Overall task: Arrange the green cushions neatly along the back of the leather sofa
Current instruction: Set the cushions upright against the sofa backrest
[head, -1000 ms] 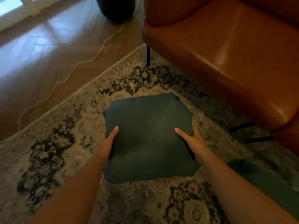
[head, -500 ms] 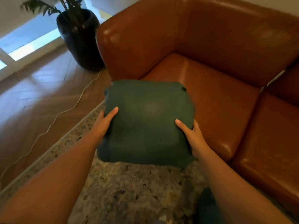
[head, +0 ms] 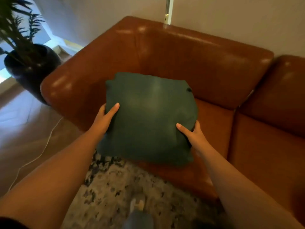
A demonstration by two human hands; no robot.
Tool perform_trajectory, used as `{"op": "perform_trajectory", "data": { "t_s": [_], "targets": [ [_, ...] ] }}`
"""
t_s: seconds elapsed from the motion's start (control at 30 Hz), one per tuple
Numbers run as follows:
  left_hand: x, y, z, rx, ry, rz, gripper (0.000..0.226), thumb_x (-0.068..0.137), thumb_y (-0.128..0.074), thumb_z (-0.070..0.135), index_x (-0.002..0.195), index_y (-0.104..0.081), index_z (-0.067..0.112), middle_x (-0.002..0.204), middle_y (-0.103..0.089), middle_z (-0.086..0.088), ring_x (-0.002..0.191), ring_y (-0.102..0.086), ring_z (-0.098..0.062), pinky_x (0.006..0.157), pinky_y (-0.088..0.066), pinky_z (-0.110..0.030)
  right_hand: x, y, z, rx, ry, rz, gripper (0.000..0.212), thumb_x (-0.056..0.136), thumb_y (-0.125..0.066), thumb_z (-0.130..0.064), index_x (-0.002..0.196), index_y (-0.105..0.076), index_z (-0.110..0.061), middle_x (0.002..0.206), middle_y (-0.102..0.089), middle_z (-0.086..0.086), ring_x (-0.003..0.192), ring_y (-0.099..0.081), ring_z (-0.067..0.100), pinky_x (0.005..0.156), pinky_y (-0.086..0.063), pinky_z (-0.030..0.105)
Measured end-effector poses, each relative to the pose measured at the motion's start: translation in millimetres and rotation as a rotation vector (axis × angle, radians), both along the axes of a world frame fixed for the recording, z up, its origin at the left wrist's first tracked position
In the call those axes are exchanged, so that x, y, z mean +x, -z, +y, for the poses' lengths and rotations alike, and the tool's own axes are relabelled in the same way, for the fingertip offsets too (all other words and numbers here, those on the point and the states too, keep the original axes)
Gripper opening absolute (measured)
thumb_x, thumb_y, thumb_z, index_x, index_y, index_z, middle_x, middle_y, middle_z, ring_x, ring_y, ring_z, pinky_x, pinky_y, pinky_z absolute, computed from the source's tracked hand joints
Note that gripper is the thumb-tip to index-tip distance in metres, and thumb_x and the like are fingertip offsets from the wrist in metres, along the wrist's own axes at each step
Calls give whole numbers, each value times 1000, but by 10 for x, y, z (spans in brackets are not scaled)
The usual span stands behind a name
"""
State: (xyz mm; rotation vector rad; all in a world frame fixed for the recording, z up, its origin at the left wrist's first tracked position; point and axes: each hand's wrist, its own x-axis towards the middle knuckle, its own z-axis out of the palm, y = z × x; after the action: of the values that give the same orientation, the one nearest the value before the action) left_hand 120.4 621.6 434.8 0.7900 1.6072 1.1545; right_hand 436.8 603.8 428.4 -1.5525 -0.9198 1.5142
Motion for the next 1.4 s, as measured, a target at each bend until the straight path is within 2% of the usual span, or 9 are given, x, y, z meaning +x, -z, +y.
{"op": "perform_trajectory", "data": {
  "t_s": [0.2, 0.27, 0.4, 0.53, 0.7, 0.8, 1.13, 1.27, 1.4],
  "targets": [
    [-3, 50, 1247, -2, 112, 16, 94, 52, -76, 70, 128, -44, 23, 124, -58, 4, 111, -58, -15, 99, -46, -38, -38, 55, 1033, 36, 49, -17, 74, 73, -79, -22, 132, -34, -24, 130, -51, -1, 118, -52, 22, 99, -46, 44],
    [58, 122, 1576, -24, 127, 8, 85, 60, -77, 61, 128, -44, 22, 122, -58, 4, 110, -58, -16, 94, -47, -36, -26, 103, 1318, 31, 52, -15, 69, 76, -77, -13, 128, -33, -27, 133, -49, 1, 117, -51, 20, 98, -45, 42],
    [216, 226, 2168, 0, 140, 56, 55, 79, -72, 41, 123, -44, 25, 113, -57, 8, 103, -57, -14, 86, -45, -32, 48, 250, 1824, 12, 58, -45, 93, 71, -82, -22, 144, -24, -29, 144, -42, -3, 128, -44, 21, 107, -39, 48],
    [266, 323, 2712, 45, 167, 81, 51, 79, -71, 40, 123, -48, 27, 114, -59, 8, 107, -58, -14, 90, -46, -31, 69, 391, 2224, -4, 50, -80, 97, 76, -78, -18, 149, -15, -27, 149, -36, -2, 135, -37, 21, 111, -34, 46],
    [358, 483, 3124, 139, 174, 361, 86, 72, -74, 50, 143, -33, 24, 140, -47, 4, 126, -46, -15, 106, -39, -36, -68, 575, 2574, -99, 171, -143, 111, 57, -79, 4, 146, -16, -17, 146, -36, 9, 133, -37, 31, 104, -40, 45],
    [399, 534, 3148, 160, 146, 457, 93, 77, -71, 48, 150, -20, 22, 152, -31, -4, 139, -31, -19, 115, -28, -40, -139, 590, 2660, -92, 259, -132, 114, 42, -62, -7, 145, -17, -22, 141, -40, 9, 125, -42, 34, 96, -47, 52],
    [424, 553, 3013, 254, 122, 379, 84, 70, -62, 68, 142, -30, 38, 144, -43, 8, 131, -43, -10, 109, -37, -42, -289, 646, 2694, -62, 205, -315, 103, 46, -58, -32, 144, -27, -28, 140, -46, 3, 129, -40, 36, 103, -40, 52],
    [439, 595, 3007, 244, 121, 398, 80, 72, -62, 65, 141, -32, 40, 143, -44, 9, 130, -44, -11, 108, -38, -41, -267, 609, 2777, -66, 255, -328, 94, 52, -56, -29, 143, -31, -29, 135, -51, 3, 125, -44, 34, 102, -41, 51],
    [450, 684, 2902, 178, 130, 530, 75, 83, -65, 47, 146, -28, 33, 141, -41, -5, 127, -45, -22, 106, -38, -38, -88, 866, 2886, -71, 172, -329, 115, 39, -63, -39, 145, -17, -38, 140, -47, 3, 129, -43, 34, 105, -40, 49]
  ]
}}
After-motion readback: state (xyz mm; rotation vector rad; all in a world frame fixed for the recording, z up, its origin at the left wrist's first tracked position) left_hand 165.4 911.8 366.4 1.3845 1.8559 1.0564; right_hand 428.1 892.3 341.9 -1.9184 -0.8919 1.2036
